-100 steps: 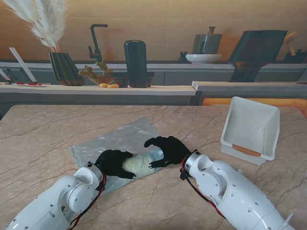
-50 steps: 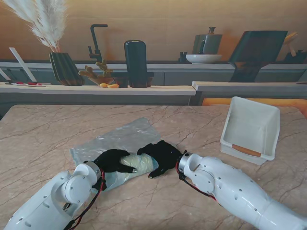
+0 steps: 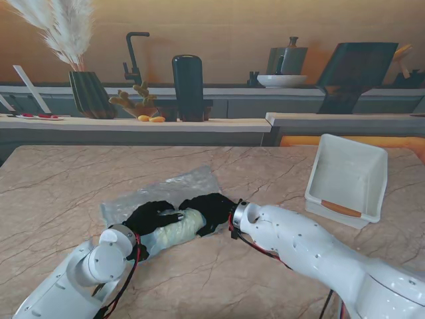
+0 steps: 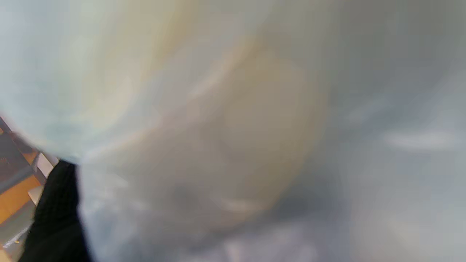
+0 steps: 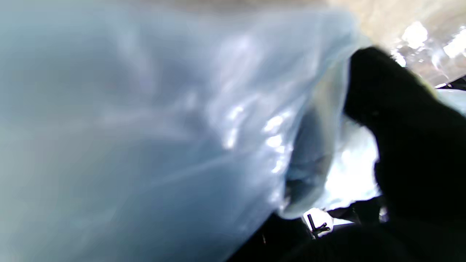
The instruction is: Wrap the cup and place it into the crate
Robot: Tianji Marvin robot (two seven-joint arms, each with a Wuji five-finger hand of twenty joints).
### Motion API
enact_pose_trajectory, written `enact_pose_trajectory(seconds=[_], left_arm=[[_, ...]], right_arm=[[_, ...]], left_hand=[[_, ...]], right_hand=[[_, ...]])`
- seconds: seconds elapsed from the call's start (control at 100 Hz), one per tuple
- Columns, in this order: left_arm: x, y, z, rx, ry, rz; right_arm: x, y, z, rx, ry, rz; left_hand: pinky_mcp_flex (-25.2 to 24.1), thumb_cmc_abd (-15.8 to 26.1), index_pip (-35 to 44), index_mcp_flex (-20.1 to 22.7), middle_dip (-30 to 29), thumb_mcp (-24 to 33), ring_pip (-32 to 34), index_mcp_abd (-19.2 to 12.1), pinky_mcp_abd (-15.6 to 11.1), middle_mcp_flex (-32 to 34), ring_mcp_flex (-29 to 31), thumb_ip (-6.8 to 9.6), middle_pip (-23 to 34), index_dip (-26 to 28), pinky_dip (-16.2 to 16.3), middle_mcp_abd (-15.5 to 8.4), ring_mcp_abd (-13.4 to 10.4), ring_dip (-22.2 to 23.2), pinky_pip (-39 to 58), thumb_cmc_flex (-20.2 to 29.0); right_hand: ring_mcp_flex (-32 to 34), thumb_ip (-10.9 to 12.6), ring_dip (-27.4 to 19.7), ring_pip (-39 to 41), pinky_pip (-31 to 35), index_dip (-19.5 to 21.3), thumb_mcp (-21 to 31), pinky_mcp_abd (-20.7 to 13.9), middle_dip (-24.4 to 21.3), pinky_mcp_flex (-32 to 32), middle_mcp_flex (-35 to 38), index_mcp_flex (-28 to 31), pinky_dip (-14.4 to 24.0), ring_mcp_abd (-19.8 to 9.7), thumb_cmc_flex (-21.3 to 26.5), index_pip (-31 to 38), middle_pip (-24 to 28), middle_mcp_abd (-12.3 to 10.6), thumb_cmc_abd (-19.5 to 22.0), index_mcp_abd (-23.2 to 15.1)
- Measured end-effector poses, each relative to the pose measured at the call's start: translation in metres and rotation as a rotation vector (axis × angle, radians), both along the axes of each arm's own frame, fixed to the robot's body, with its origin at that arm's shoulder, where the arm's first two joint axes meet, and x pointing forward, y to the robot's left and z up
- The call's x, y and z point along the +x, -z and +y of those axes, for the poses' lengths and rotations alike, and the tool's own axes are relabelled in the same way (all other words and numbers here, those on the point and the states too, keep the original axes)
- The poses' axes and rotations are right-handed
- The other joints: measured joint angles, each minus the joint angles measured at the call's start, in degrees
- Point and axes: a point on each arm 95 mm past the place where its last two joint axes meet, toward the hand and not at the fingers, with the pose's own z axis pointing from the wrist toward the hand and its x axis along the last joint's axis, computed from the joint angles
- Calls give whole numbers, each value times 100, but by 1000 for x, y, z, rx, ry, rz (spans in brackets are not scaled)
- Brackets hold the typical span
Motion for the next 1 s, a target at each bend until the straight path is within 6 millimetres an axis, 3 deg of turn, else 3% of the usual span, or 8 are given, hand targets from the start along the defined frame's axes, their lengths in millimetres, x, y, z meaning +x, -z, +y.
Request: enact_pose_trajectory(seconds=[0.04,0.22,0.35,0.39,0.58,0.69,0.86,1.0], left_arm=[[-1,-2,2,35,8,-45],[-7,-18,5,104,57,-179],[-14,-32,0,179,149,-293],[-16,-35,-2,190,192,-324],[-25,-41,-13,299,348,-389],[-30,-36,-23,405,501,-333],[-31,-26,-40,538,621,-274],[-27,-23,-49,655,623,-312]], right_arm=[[0,1,3,-1,-3,44],[-3,-6,15,-15,-15,248],[-8,-9,17,-27,33,406],[-9,-9,15,-36,46,460],[-11,-11,3,-99,113,637],[-9,-11,-7,-92,174,740],[-7,-12,-15,-80,218,793],[-4,-11,-19,-52,247,851]], left_hand=[[-25,0,-81,-73,1,0,-98,-36,28,-63,-29,4,-5,-36,-14,0,4,-38,-9,51],[-128,-15,-297,-360,-21,7,-307,-224,73,-351,-250,12,-153,-83,-107,-14,6,-135,-210,53],[-182,-250,-435,-422,-49,225,-559,-316,78,-420,-345,15,-221,-149,-169,-93,3,-135,-452,53],[-186,-408,-486,-510,-43,765,-645,-383,70,-502,-396,20,-225,-212,-169,-159,-57,-136,-590,-191],[-208,-849,-660,-880,-122,2110,-921,-499,41,-655,-405,21,-274,-426,-190,-180,-376,-289,-900,-667],[-220,-1109,-816,-1158,-224,2414,-1098,-656,32,-804,-473,32,-374,-540,-227,-353,-576,-420,-1133,-871],[-122,-1275,-1210,-1708,-317,2742,-1139,-616,17,-1011,-463,36,-424,-804,-181,-381,-598,-436,-1239,-1037],[135,-1350,-1214,-1867,-302,3031,-769,-537,18,-422,285,53,-166,-721,68,-389,-597,-307,-926,-1313]], right_hand=[[336,0,136,273,304,27,-451,-5,-4,281,354,183,146,-85,40,-1,-41,4,0,7],[1297,2,566,1397,1437,100,-1167,23,39,1094,831,659,636,-171,47,-43,346,102,0,84],[1450,5,717,2182,1951,104,-1189,32,96,1301,1032,928,693,-213,48,-43,783,310,-133,240],[1512,5,743,2362,2071,104,-1260,32,156,1367,1088,1001,695,-234,48,-44,907,311,-137,241],[1569,10,791,2875,2381,153,-1298,34,282,1499,1230,1121,695,-274,80,-48,1230,249,-138,242],[1569,12,793,2970,2448,228,-1302,34,295,1500,1230,1135,695,-276,413,-481,1238,387,-174,231],[1569,15,793,3037,2474,228,-1302,-84,376,1506,1231,1136,695,-333,531,-567,1238,503,-175,239],[1569,15,793,3040,2474,226,-1276,-216,412,1517,1232,1141,692,-412,772,-745,1238,573,-176,435]])
